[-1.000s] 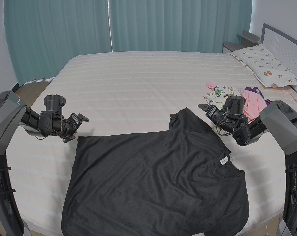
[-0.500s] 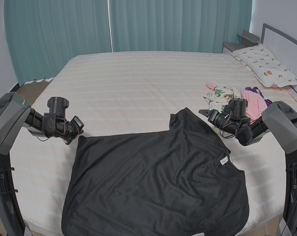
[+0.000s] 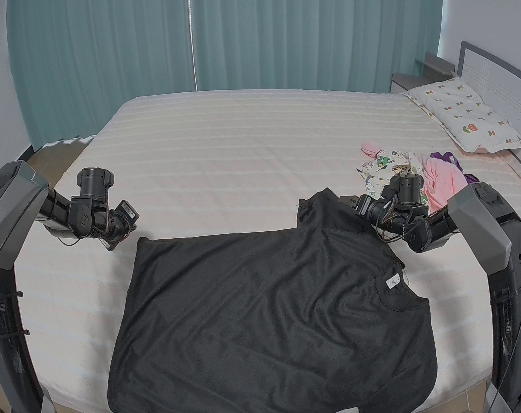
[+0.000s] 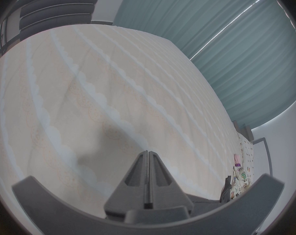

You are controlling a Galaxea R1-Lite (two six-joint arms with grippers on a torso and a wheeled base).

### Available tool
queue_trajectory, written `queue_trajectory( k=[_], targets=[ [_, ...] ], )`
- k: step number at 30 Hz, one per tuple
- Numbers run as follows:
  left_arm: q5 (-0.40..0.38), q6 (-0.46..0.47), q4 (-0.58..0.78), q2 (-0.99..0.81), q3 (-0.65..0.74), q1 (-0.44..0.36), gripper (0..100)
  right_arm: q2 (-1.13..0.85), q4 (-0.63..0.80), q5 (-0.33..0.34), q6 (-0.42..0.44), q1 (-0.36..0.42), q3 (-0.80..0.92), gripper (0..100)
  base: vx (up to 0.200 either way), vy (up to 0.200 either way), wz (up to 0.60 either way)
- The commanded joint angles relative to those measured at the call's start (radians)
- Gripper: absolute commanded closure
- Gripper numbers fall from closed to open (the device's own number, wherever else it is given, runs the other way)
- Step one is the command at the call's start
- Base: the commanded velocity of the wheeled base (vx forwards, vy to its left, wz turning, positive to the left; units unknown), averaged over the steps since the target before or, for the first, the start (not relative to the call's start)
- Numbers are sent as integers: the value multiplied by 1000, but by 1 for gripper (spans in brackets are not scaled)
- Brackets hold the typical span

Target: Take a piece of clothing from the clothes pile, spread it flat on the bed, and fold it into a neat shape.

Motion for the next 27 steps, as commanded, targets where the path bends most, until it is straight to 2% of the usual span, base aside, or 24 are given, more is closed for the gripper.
queue_trajectory(
  k=[1,7,8,15,19,27],
  targets=[
    [0,4,0,-4,6,1,100,15,-2,2,1,5,-5,0,0,0,0],
    [-22,31,0,-8,12,6,100,2,-12,2,10,-4,7,0,0,0,0],
    [-26,33,0,-10,12,6,0,2,-13,0,10,-4,10,0,0,0,0],
    [-124,70,-3,-33,43,6,0,-13,-13,2,9,-4,36,0,0,0,0],
    [-138,131,-2,-20,58,3,0,-13,-13,2,9,2,36,0,0,0,0],
    [-161,133,-2,-20,55,-6,0,-11,-13,0,9,5,36,0,0,0,0]
  ],
)
